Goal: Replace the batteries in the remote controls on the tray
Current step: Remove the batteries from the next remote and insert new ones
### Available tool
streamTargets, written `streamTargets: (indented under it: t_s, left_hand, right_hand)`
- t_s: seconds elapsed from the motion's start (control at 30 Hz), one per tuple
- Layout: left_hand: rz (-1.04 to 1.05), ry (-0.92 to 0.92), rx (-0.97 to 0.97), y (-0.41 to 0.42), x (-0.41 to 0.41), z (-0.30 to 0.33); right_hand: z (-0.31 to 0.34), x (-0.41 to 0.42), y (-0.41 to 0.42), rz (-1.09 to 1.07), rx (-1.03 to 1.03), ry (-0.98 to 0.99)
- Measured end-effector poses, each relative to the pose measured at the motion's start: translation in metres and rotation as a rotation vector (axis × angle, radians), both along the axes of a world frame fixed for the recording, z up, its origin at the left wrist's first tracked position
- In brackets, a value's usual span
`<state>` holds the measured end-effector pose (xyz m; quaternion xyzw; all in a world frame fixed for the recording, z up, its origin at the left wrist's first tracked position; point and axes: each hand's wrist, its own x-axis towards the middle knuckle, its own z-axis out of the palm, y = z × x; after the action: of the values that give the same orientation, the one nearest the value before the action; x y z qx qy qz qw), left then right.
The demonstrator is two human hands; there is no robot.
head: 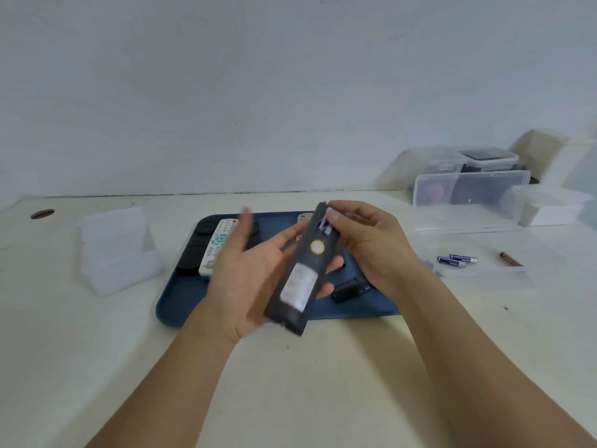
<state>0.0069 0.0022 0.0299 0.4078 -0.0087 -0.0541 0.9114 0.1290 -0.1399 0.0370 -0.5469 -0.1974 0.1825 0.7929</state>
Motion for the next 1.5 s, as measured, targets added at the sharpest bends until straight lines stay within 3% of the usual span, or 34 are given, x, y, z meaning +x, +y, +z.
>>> streamTargets:
  t_s: [0.1,0.2,0.33,0.53,0.63,0.77,0.97,1.03,1.2,1.27,1.33,1.43,1.5]
  left_hand:
    - [0.297,0.201,0.476,-0.015,0.009,-0.01]
    - [0.383,0.159,0.543,-0.017,0.01,-0.014]
    - [0.381,0.121,0.597,-0.019,0.007,-0.009]
    - [0.438,0.06,0.806,-0.023,0.012,-0.014]
    - [0.438,0.031,0.908,-0.023,0.013,-0.017]
    - [0.442,0.04,0.927,-0.024,0.012,-0.02]
    - [0.427,0.064,0.889,-0.023,0.014,-0.021]
    - [0.428,0.068,0.872,-0.024,0.015,-0.02]
    - [0.433,0.128,0.721,-0.024,0.016,-0.019]
    - [0.428,0.159,0.618,-0.021,0.016,-0.018]
    - [0.403,0.192,0.538,-0.017,0.017,-0.019]
    - [0.331,0.226,0.466,-0.011,0.016,-0.018]
    - [0.259,0.211,0.388,-0.006,0.015,-0.016]
  right_hand:
    - [-0.009,-0.015,0.012,-0.106,-0.282,-0.334]
    - [-0.015,-0.021,0.019,-0.247,-0.381,-0.612]
    - [-0.014,-0.021,0.018,-0.302,-0.45,-0.784]
    - [-0.016,-0.021,0.02,-0.325,-0.503,-0.877]
    - [-0.017,-0.021,0.021,-0.32,-0.428,-0.77]
    - [-0.019,-0.02,0.026,-0.265,-0.434,-0.668]
    - [-0.016,-0.02,0.022,-0.28,-0.425,-0.677]
    - [-0.012,-0.022,0.021,-0.28,-0.31,-0.51]
    - [0.0,-0.006,0.012,-0.042,0.338,0.545]
    - [0.002,0.0,0.005,0.005,0.384,0.748]
    - [0.004,0.002,0.002,-0.001,0.181,0.556]
    - [0.001,0.003,-0.004,-0.159,-0.332,-0.357]
    - [0.0,0.003,-0.005,-0.206,-0.447,-0.767]
